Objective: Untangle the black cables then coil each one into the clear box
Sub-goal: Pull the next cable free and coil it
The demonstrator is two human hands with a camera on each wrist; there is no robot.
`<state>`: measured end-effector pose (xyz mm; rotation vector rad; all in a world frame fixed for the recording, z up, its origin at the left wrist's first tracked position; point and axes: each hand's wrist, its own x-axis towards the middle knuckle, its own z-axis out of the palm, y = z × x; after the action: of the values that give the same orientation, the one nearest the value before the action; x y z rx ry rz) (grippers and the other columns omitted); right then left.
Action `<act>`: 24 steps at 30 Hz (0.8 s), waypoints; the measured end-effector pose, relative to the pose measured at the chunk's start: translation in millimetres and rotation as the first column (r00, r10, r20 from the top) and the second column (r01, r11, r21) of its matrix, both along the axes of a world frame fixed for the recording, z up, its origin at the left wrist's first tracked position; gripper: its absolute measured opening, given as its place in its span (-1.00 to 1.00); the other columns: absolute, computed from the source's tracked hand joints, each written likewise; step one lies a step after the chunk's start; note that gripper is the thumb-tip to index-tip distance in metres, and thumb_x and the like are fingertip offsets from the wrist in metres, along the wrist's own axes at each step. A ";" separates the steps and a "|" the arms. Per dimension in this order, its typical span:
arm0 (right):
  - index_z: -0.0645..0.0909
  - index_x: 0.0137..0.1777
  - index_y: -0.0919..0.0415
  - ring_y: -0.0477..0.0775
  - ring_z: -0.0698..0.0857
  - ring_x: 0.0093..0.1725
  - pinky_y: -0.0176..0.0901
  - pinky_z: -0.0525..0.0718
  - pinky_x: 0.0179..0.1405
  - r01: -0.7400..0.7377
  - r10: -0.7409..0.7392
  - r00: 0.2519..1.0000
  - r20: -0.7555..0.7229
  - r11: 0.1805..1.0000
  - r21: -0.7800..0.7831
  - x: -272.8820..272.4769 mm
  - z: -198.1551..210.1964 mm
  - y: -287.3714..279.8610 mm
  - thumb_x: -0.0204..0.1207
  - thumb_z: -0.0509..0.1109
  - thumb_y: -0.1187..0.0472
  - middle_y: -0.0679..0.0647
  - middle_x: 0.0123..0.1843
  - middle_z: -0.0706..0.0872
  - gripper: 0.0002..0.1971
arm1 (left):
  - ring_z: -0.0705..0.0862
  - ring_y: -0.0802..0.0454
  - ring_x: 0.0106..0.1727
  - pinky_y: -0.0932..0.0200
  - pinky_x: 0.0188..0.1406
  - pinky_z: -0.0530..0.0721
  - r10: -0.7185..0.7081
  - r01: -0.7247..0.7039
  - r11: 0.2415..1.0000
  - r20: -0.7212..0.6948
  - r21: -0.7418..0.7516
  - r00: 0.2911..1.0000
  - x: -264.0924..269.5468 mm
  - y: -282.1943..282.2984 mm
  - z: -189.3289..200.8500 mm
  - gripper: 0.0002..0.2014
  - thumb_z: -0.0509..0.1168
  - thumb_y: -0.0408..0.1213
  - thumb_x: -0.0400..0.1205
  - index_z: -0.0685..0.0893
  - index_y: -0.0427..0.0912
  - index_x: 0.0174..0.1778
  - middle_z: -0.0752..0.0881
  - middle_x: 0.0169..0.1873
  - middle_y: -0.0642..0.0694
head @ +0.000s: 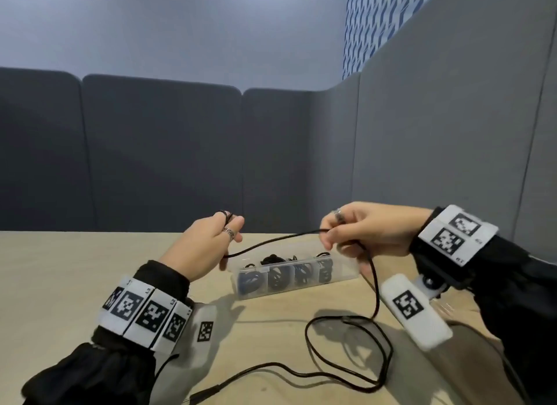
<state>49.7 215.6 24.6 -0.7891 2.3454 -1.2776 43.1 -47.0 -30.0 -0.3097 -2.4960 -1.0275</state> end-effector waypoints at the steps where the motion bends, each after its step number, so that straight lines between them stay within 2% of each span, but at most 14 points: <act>1: 0.58 -0.23 0.25 -0.15 0.29 -0.58 -0.38 0.38 -0.69 0.042 -0.042 0.999 -0.030 0.999 0.005 -0.8 4.6 6.9 0.60 0.28 0.35 -0.07 -0.55 0.33 -0.83 | 0.68 0.04 -0.35 0.17 -0.23 0.55 0.017 -0.016 0.999 0.014 -0.031 1.000 1.5 -0.9 0.4 -0.59 0.04 0.11 0.69 0.64 -0.12 -0.09 0.78 -0.25 -0.18; 3: 0.66 -0.19 0.22 -0.14 0.27 -0.57 -0.40 0.21 -0.67 0.127 -0.113 0.980 -0.162 0.989 0.078 -2.3 12.3 18.4 0.57 0.35 0.24 -0.11 -0.57 0.37 -0.87 | 0.56 0.14 -0.53 0.22 -0.33 0.54 0.002 -0.001 1.000 0.027 -0.031 1.000 4.8 -2.8 2.4 -0.60 0.16 0.21 0.58 0.62 -0.06 -0.04 0.77 -0.18 -0.12; 5: 0.75 -0.15 0.13 -0.15 0.35 -0.55 -0.38 0.28 -0.63 0.258 -0.152 0.902 -0.404 0.940 0.224 -4.9 16.1 27.0 0.54 0.40 0.12 -0.14 -0.57 0.48 -0.86 | 0.52 0.26 -0.58 0.33 -0.40 0.50 -0.011 0.013 0.999 0.032 -0.048 0.999 8.8 -3.3 5.5 -0.52 0.31 0.24 0.42 0.56 0.00 0.11 0.71 -0.18 0.03; 8: 0.74 -0.21 0.19 -0.19 0.36 -0.61 -0.39 0.30 -0.61 0.395 -0.228 0.793 -0.565 0.899 0.191 -9.6 18.4 37.7 0.48 0.47 0.07 -0.15 -0.66 0.48 -0.82 | 0.58 0.38 -0.33 0.34 -0.28 0.47 0.000 0.000 0.999 0.005 -0.054 1.000 11.3 -4.9 9.5 -0.25 0.36 0.34 0.16 0.62 -0.12 0.13 0.69 -0.23 0.11; 10: 0.70 -0.30 0.20 -0.18 0.37 -0.63 -0.43 0.31 -0.61 0.464 -0.276 0.731 -0.623 0.872 0.158 -11.8 20.4 41.4 0.40 0.51 -0.01 -0.14 -0.68 0.46 -0.74 | 0.56 0.39 -0.23 0.36 -0.21 0.45 0.026 -0.030 0.996 -0.041 -0.083 0.999 9.0 -4.0 8.7 -0.30 0.41 0.29 0.20 0.65 -0.22 0.05 0.68 -0.31 0.07; 12: 0.62 -0.36 0.14 -0.17 0.45 -0.53 -0.35 0.40 -0.47 0.568 -0.308 0.628 -0.715 0.809 0.151 -16.6 22.4 42.2 0.27 0.49 -0.22 -0.13 -0.59 0.51 -0.60 | 0.59 0.32 -0.24 0.37 -0.27 0.45 0.067 -0.081 0.991 -0.127 -0.110 0.990 5.5 -0.5 6.4 -0.44 0.44 0.18 0.34 0.60 -0.27 -0.05 0.71 -0.30 -0.02; 15: 0.49 -0.38 0.04 -0.06 0.51 -0.35 -0.17 0.38 -0.38 0.761 -0.284 0.426 -0.859 0.626 0.170 -26.5 24.3 38.5 0.27 0.34 -0.42 -0.12 -0.42 0.54 -0.51 | 0.64 0.05 -0.17 0.20 -0.23 0.44 0.208 -0.237 0.970 -0.304 -0.060 0.930 0.5 -7.0 4.4 -0.58 0.37 0.07 0.51 0.59 -0.27 -0.05 0.74 -0.14 -0.10; 16: 0.48 -0.38 0.06 -0.04 0.51 -0.36 -0.17 0.37 -0.39 0.776 -0.264 0.426 -0.865 0.598 0.200 -30.1 23.8 38.7 0.35 0.32 -0.39 -0.13 -0.44 0.55 -0.51 | 0.64 -0.01 -0.14 0.15 -0.19 0.44 0.275 -0.300 0.954 -0.334 -0.022 0.901 -1.0 -11.9 4.3 -0.59 0.33 0.04 0.55 0.60 -0.31 -0.03 0.73 -0.10 -0.13; 17: 0.51 -0.35 0.12 -0.04 0.50 -0.39 -0.16 0.38 -0.39 0.751 -0.254 0.484 -0.837 0.612 0.249 -33.4 23.1 39.4 0.42 0.32 -0.33 -0.12 -0.50 0.56 -0.52 | 0.64 -0.06 -0.10 0.12 -0.16 0.46 0.335 -0.354 0.935 -0.340 0.006 0.879 -2.5 -16.8 4.1 -0.59 0.29 0.04 0.59 0.60 -0.32 -0.01 0.73 -0.08 -0.14; 19: 0.61 -0.19 0.18 -0.01 0.57 -0.42 -0.16 0.51 -0.33 0.648 -0.250 0.662 -0.706 0.665 0.372 -36.9 21.7 38.3 0.49 0.36 -0.19 -0.11 -0.48 0.63 -0.61 | 0.65 -0.14 -0.06 0.09 -0.12 0.50 0.397 -0.416 0.909 -0.298 0.000 0.868 -7.4 -22.4 1.9 -0.60 0.19 0.04 0.66 0.63 -0.30 -0.03 0.72 -0.13 -0.14; 20: 0.62 0.00 0.16 0.02 0.65 -0.32 -0.14 0.60 -0.24 0.599 -0.237 0.730 -0.641 0.672 0.435 -35.6 20.1 33.9 0.47 0.40 -0.16 -0.06 -0.33 0.70 -0.63 | 0.66 -0.15 -0.08 0.07 -0.12 0.53 0.399 -0.420 0.907 -0.255 -0.031 0.881 -10.6 -21.8 -0.2 -0.57 0.12 0.04 0.68 0.64 -0.30 -0.13 0.73 -0.19 -0.15; 21: 0.55 0.24 0.10 0.05 0.71 -0.13 -0.12 0.64 -0.05 0.571 -0.218 0.764 -0.608 0.669 0.476 -34.6 17.9 27.8 0.42 0.45 -0.17 0.01 -0.12 0.74 -0.51 | 0.67 -0.18 -0.09 0.03 -0.10 0.57 0.386 -0.409 0.910 -0.217 -0.067 0.896 -13.7 -19.8 -2.7 -0.52 0.06 0.03 0.70 0.64 -0.30 -0.21 0.74 -0.22 -0.17; 22: 0.38 0.45 0.04 0.09 0.69 0.12 -0.09 0.60 0.16 0.555 -0.193 0.769 -0.609 0.674 0.488 -31.5 15.6 18.9 0.38 0.48 -0.19 0.05 0.12 0.71 -0.31 | 0.67 -0.19 -0.11 -0.01 -0.08 0.60 0.368 -0.390 0.916 -0.182 -0.098 0.912 -16.5 -17.5 -5.0 -0.49 0.02 0.03 0.72 0.66 -0.30 -0.24 0.74 -0.25 -0.19; 24: 0.04 0.64 -0.05 0.11 0.49 0.46 -0.09 0.40 0.40 0.512 -0.162 0.750 -0.642 0.757 0.407 -26.5 5.5 -6.8 0.36 0.48 -0.21 0.08 0.50 0.50 -0.06 | 0.66 -0.10 -0.20 0.02 -0.12 0.59 0.311 -0.327 0.938 -0.131 -0.115 0.941 -17.6 -11.6 -8.6 -0.50 -0.01 -0.01 0.73 0.71 -0.26 -0.18 0.73 -0.35 -0.16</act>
<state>23.2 208.8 30.1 -0.5798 3.2586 -0.3636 25.6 -58.6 -38.6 0.0036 -2.4150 -0.6921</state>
